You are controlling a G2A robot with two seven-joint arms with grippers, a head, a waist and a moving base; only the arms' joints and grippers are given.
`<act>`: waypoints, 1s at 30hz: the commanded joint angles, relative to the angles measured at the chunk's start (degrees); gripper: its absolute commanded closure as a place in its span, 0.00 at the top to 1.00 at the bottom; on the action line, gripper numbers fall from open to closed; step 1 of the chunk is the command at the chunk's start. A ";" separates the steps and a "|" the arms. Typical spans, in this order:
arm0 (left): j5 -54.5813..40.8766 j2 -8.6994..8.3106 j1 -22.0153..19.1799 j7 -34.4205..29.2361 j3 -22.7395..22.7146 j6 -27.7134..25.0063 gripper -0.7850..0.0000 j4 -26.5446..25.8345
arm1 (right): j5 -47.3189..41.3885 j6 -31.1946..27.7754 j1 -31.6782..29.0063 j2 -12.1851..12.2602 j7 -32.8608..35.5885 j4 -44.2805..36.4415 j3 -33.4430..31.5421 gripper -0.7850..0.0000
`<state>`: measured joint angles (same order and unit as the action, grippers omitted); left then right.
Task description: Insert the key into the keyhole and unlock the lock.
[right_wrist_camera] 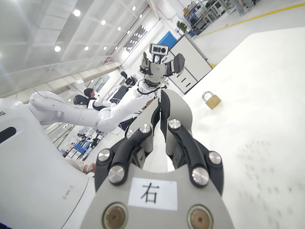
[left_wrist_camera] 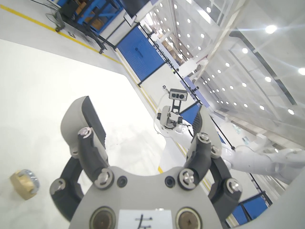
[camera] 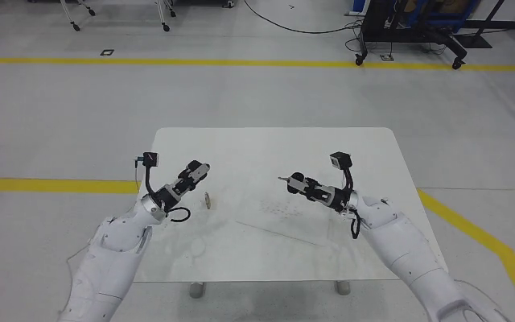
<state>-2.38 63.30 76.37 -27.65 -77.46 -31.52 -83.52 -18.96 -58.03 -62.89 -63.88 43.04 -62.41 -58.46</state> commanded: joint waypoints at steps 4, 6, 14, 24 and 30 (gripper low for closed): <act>-0.06 0.02 0.26 1.13 -0.22 1.36 1.00 -0.60 | -0.01 0.03 0.22 -0.06 0.05 0.15 0.44 0.00; -0.06 0.02 0.26 1.13 -0.22 1.36 1.00 -0.60 | -0.01 0.03 0.22 -0.06 0.05 0.15 0.44 0.00; 37.30 -0.89 2.98 9.72 -1.99 8.48 1.00 -13.35 | -0.01 0.03 0.22 -0.06 0.05 0.15 0.44 0.00; 67.13 -1.67 7.03 -11.42 2.63 21.95 1.00 -23.18 | -0.01 0.03 0.22 -0.06 0.05 0.15 0.44 0.00; 75.89 -0.43 1.35 -13.94 10.06 27.50 0.75 -16.87 | -0.01 0.03 0.22 -0.06 0.05 0.15 0.44 0.00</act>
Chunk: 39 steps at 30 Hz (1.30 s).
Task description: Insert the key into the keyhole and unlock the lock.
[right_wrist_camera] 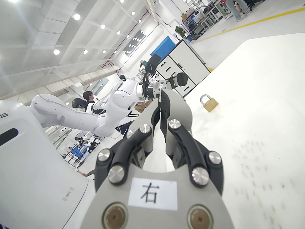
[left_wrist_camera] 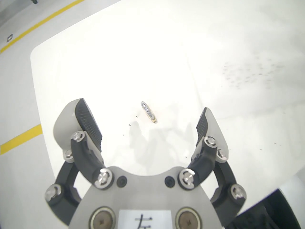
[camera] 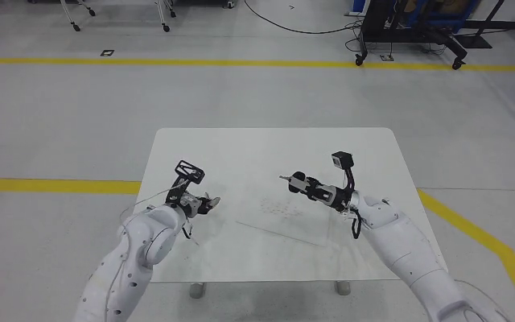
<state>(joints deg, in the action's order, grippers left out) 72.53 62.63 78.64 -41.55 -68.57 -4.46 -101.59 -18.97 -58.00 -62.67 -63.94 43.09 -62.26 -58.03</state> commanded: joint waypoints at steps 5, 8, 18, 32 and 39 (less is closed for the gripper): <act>1.99 1.34 -5.33 -3.01 4.69 3.23 0.62 7.41 | 0.00 0.00 0.00 0.00 0.00 0.00 0.00 0.00; 0.19 2.01 -6.67 -3.37 5.77 5.36 0.59 9.44 | 0.00 0.00 0.00 0.00 0.00 0.00 0.00 0.00; 0.06 2.78 -7.55 -4.95 6.97 6.07 0.48 11.00 | 0.00 0.00 0.00 0.00 0.00 0.00 0.00 0.00; 2.89 3.01 -5.20 -6.57 7.19 5.44 0.00 7.82 | 0.00 0.00 0.00 0.00 0.00 0.00 0.00 0.00; 4.19 3.12 -4.70 -6.90 6.89 5.21 0.00 8.16 | 0.00 0.00 0.00 0.00 0.00 0.00 0.00 0.00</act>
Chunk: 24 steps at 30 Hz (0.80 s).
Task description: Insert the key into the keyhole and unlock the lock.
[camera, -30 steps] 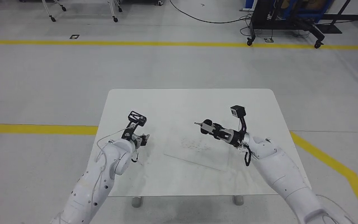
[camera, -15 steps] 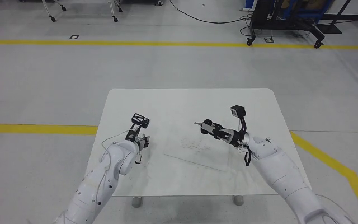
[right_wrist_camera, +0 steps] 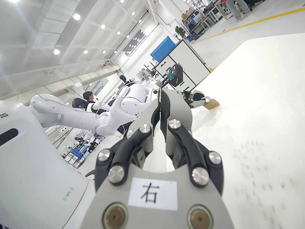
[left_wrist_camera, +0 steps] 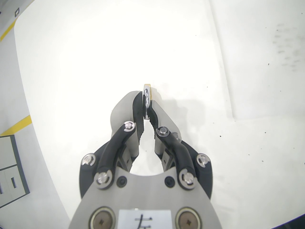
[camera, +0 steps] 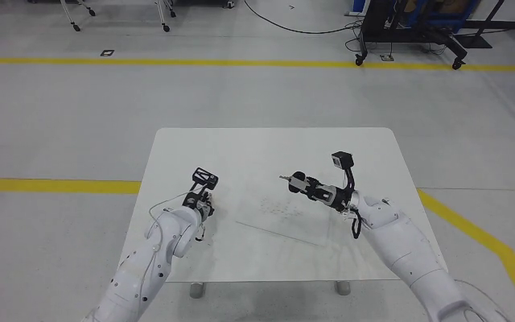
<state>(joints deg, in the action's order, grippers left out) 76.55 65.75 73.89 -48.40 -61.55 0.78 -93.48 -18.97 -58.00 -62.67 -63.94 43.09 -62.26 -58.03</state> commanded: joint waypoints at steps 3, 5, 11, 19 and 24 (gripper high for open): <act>0.25 0.03 0.26 0.04 -0.53 -0.23 0.00 0.04 | 0.00 0.00 0.00 0.00 0.00 0.00 0.00 0.00; 0.07 0.07 0.37 0.24 -0.80 -0.38 0.00 0.11 | 0.00 0.00 0.00 0.00 0.00 0.00 0.00 0.00; -2.94 0.33 0.48 2.08 -1.75 -1.05 0.00 0.43 | 0.00 0.00 0.00 0.00 0.00 0.00 0.00 0.00; -7.59 0.57 0.07 4.18 -3.12 -3.54 0.00 1.64 | 0.00 0.00 0.00 0.00 0.00 0.00 0.00 0.00; -6.64 0.54 -0.17 4.64 -3.17 -5.20 0.00 3.02 | 0.00 0.00 0.00 0.00 0.00 0.00 0.00 0.00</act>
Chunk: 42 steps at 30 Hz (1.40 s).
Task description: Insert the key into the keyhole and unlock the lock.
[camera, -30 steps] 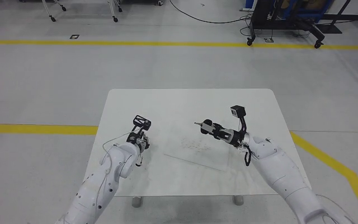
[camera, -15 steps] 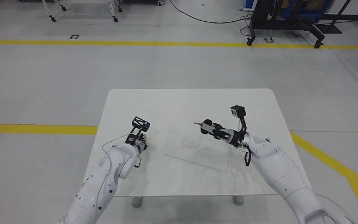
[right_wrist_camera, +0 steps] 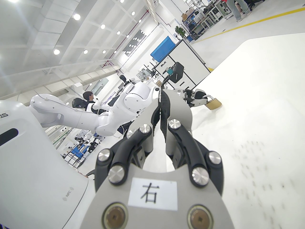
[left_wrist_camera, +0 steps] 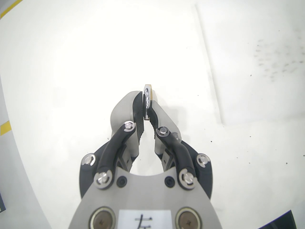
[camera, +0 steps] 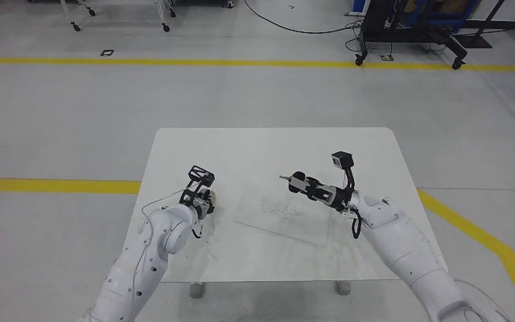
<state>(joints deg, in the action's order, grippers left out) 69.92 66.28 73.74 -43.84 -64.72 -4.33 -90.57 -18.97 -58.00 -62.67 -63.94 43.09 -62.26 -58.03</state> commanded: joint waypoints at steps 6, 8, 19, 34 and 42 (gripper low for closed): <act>0.32 0.16 -0.33 0.47 0.34 -0.96 0.20 0.88 | 0.00 0.00 0.00 0.00 0.00 0.00 0.00 0.00; 0.25 0.22 -0.43 0.60 0.36 -1.04 0.22 1.11 | 0.00 0.00 0.00 0.00 0.00 0.00 0.00 0.00; 1.22 0.36 -0.98 1.20 0.33 -2.13 0.26 0.88 | 0.00 0.00 0.00 0.00 0.00 0.00 0.00 0.00; 3.46 0.89 -2.91 -0.58 2.02 -2.92 0.00 1.52 | 0.00 0.00 0.00 0.00 0.00 0.00 0.00 0.00; 4.32 1.02 -3.21 -3.04 2.37 -3.50 0.00 1.62 | 0.00 0.00 0.00 0.00 0.00 0.00 0.00 0.00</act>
<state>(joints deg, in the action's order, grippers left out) 74.11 67.29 70.53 -46.68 -62.33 -7.74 -88.97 -18.97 -58.00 -62.67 -63.94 43.09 -62.26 -58.03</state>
